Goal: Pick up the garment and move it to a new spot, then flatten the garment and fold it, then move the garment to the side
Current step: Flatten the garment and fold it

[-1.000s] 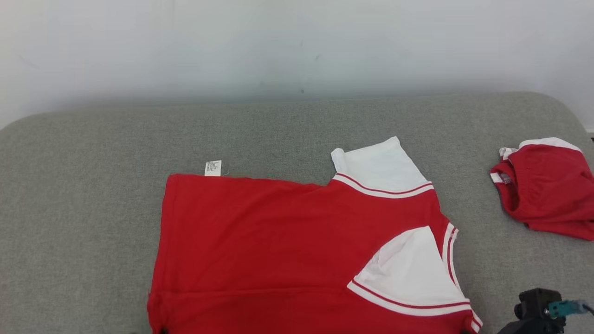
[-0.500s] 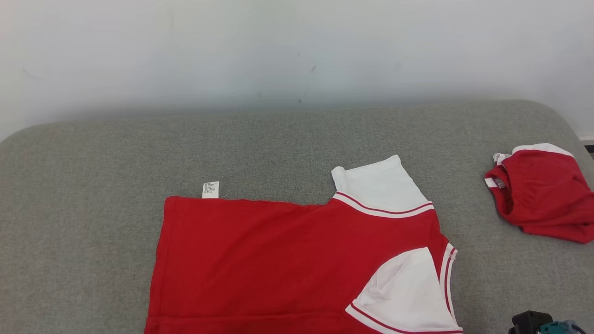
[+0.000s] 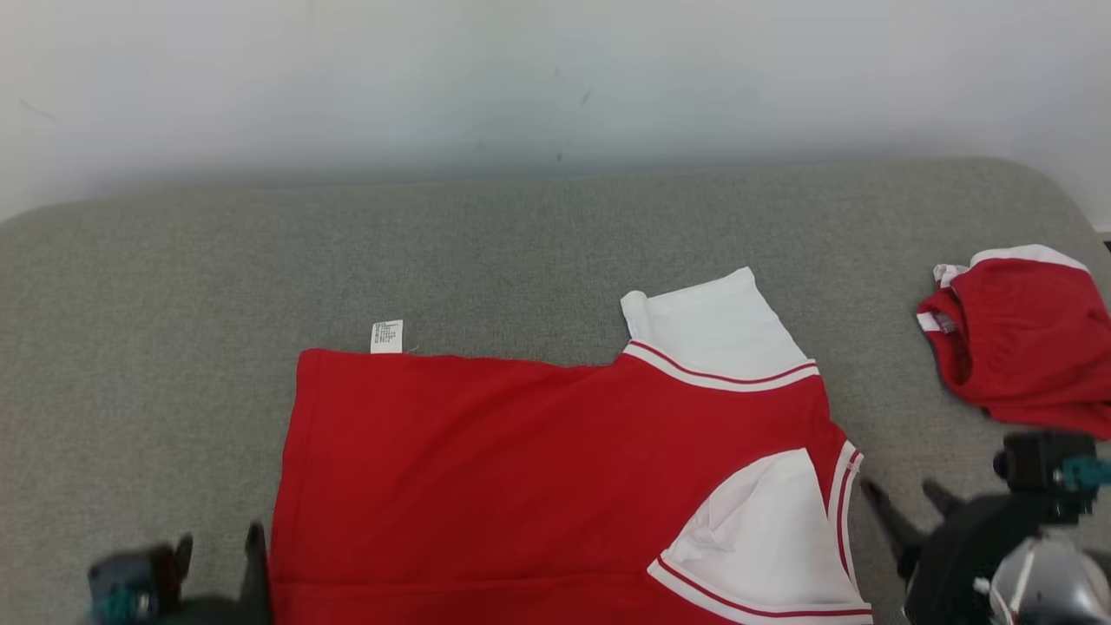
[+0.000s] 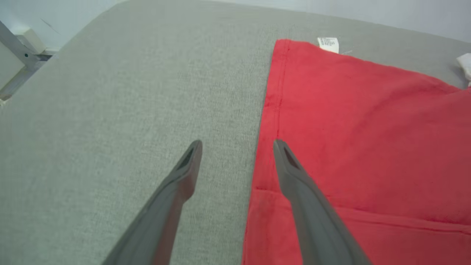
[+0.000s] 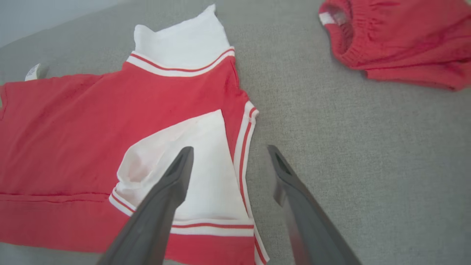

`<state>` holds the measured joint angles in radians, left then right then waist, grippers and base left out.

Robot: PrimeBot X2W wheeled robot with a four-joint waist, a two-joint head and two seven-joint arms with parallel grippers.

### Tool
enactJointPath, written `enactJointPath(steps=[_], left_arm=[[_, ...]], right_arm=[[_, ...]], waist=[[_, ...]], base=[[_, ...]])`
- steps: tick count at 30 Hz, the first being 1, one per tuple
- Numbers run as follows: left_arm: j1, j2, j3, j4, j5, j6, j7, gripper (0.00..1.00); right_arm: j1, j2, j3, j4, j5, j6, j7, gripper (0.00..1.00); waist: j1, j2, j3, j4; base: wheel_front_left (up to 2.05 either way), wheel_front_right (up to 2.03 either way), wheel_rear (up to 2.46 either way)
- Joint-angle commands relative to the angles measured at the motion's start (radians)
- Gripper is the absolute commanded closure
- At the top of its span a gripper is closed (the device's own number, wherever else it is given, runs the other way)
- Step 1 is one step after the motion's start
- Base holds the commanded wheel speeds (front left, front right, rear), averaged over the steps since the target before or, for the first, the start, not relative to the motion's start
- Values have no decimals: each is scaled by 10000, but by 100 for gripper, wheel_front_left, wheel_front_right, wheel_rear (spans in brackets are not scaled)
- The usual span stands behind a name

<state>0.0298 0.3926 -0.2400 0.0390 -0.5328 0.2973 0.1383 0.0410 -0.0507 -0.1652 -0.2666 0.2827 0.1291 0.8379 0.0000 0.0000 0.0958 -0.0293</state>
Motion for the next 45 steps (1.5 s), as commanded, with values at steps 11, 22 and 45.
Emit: enactJointPath(steps=[11, 22, 45], left_arm=[[-4080, 501, -685, 2672, 356, -1289, 1435, 0], [-6739, 614, -1248, 5502, 1042, -1670, 1625, 0], [-7384, 421, -1287, 7042, 589, -1830, 2070, 0]], right_arm=[[-2820, -4, 1929, 1164, -475, 23, -286, 0], [-3971, 8, 2593, 1929, -391, 23, -898, 0], [-4316, -27, 2510, 2137, -491, 23, -837, 0]], waist=[[0, 0, 947, -754], [0, 0, 1937, -1632], [0, 0, 2089, -1374]], base=[[0, 0, 0], [0, 0, 0], [0, 0, 0]])
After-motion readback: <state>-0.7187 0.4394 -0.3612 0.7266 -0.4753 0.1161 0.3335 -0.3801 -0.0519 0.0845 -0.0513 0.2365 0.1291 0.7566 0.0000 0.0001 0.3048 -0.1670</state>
